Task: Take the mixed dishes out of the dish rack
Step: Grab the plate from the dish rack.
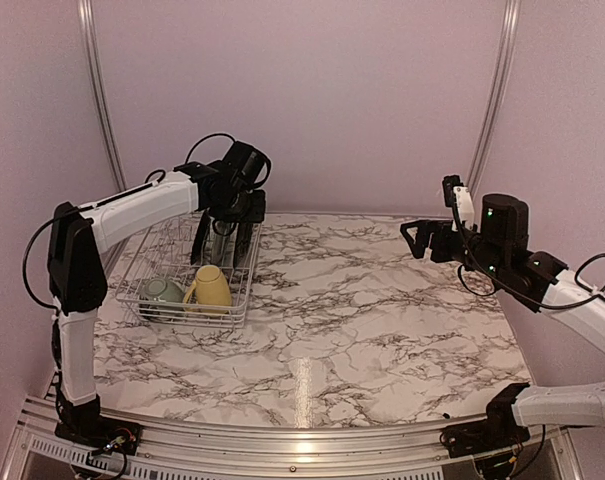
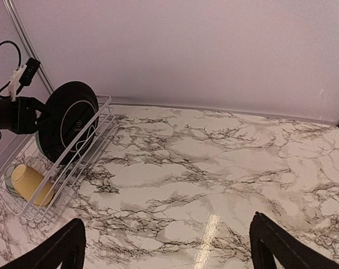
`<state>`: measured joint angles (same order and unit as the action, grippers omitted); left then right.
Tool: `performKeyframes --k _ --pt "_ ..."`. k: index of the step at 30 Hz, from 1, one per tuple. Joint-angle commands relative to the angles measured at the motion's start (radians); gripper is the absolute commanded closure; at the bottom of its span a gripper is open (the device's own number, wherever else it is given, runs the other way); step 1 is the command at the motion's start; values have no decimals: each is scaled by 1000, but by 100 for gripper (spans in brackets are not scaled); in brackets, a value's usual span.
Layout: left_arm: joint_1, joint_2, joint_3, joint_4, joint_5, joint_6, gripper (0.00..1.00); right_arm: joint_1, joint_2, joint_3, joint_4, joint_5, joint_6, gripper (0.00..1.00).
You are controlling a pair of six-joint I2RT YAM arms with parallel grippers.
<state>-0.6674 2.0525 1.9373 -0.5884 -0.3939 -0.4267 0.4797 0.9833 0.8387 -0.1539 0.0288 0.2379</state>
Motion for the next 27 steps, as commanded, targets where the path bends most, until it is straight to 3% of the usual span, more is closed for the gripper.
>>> performKeyframes --k 1,8,17,22,27 --pt "17 52 60 -47 0 -8 60 10 -2 1 17 -4 23 2" --pt "28 88 91 -72 4 11 58 10 -10 -7 14 -8 29 2" --pt "29 101 113 -96 -7 35 64 10 -9 -13 26 -11 37 1" --pt "30 129 144 -112 -1 39 58 11 -7 -17 25 -9 31 1" --pt "34 156 187 -132 7 39 59 11 -9 -15 29 -11 35 2"
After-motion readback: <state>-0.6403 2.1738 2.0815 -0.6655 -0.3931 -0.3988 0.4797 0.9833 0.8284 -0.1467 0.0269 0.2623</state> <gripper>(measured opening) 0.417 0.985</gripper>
